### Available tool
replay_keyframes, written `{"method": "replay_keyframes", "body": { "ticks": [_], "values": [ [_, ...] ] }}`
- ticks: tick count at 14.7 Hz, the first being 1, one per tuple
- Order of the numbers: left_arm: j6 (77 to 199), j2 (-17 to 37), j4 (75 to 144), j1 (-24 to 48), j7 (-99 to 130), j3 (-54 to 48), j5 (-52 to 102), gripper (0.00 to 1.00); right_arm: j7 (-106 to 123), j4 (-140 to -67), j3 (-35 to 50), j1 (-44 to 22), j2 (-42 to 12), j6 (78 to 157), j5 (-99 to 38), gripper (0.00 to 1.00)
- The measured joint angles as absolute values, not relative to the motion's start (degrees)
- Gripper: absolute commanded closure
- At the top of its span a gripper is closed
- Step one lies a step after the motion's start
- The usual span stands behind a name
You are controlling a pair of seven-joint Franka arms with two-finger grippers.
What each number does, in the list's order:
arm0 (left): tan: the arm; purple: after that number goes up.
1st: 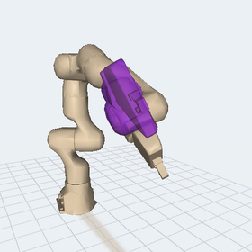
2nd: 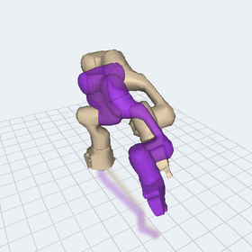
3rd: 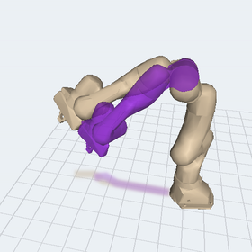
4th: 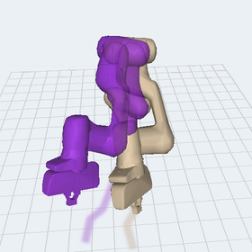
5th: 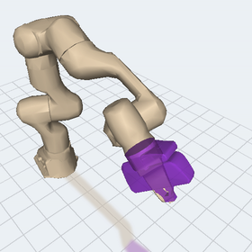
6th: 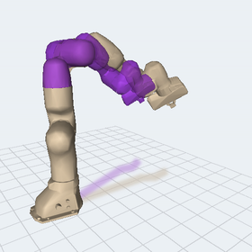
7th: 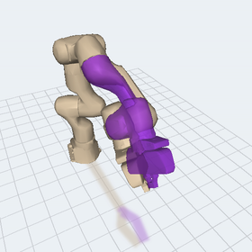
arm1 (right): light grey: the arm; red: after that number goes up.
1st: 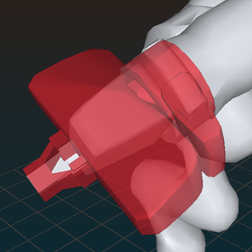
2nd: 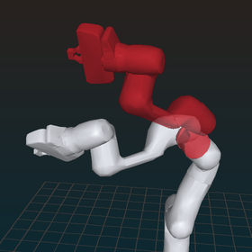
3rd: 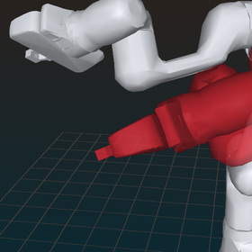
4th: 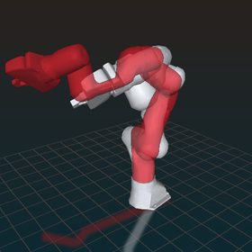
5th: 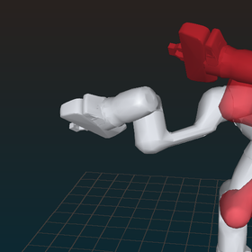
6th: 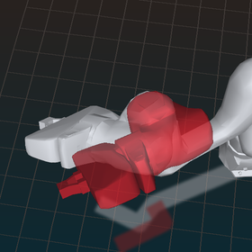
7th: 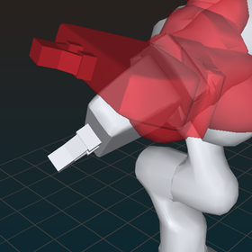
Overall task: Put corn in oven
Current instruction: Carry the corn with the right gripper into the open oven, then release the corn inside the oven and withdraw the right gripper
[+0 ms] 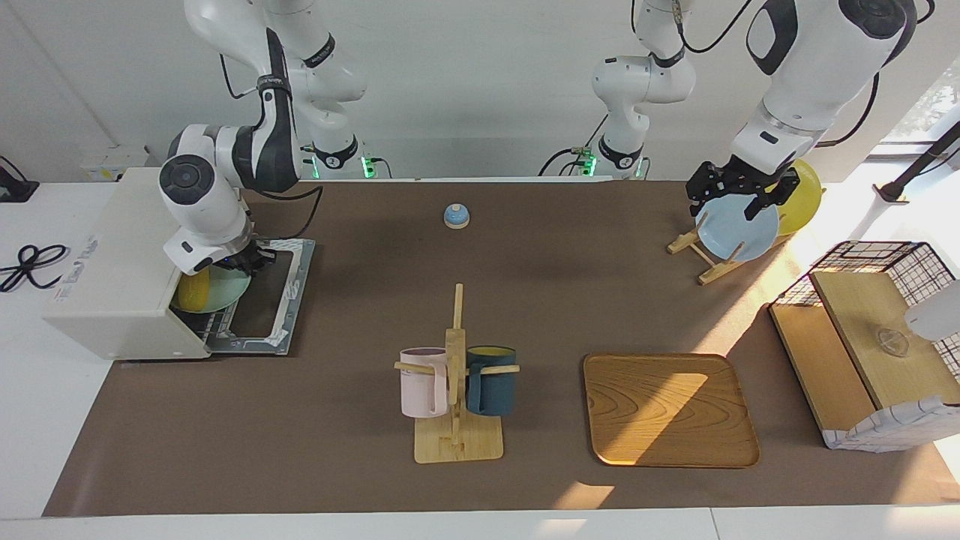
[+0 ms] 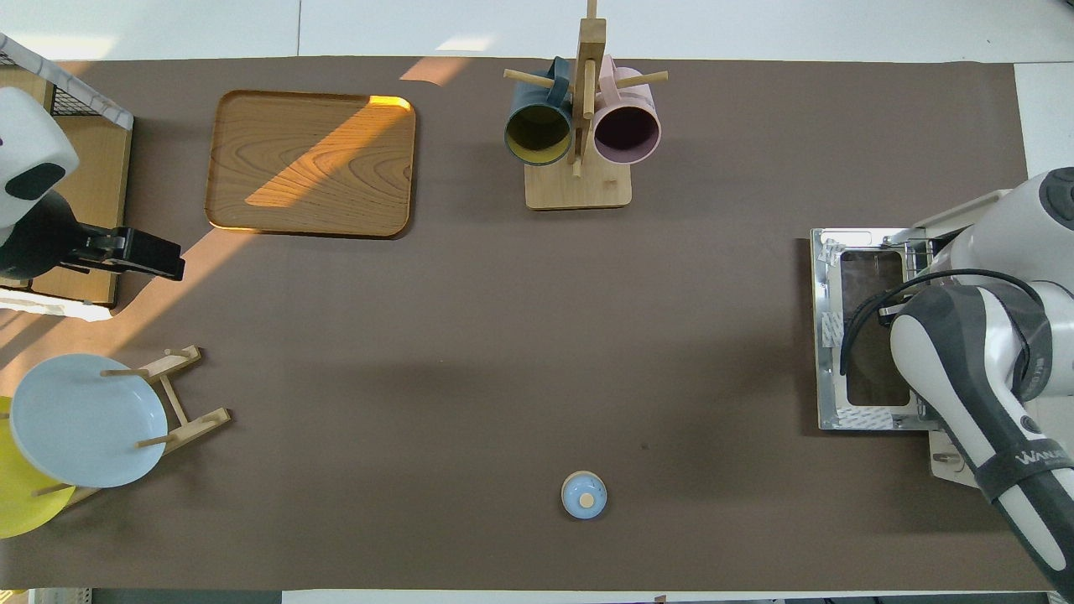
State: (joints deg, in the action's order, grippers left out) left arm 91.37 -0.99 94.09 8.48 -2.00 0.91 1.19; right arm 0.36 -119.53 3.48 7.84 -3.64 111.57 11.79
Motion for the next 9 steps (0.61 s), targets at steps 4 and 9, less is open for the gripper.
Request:
{"method": "replay_keyframes", "body": {
  "ticks": [4, 9],
  "values": [
    [91.4, -1.0, 94.1, 8.5, -2.0, 0.9, 1.2, 0.0, 0.4, -120.4, 3.5, 7.8, -3.6, 113.0, 11.8, 0.85],
    [91.4, -1.0, 94.1, 8.5, -2.0, 0.9, 1.2, 0.0, 0.4, -120.6, 3.8, 7.8, -3.6, 113.5, 11.8, 0.83]
  ]
}}
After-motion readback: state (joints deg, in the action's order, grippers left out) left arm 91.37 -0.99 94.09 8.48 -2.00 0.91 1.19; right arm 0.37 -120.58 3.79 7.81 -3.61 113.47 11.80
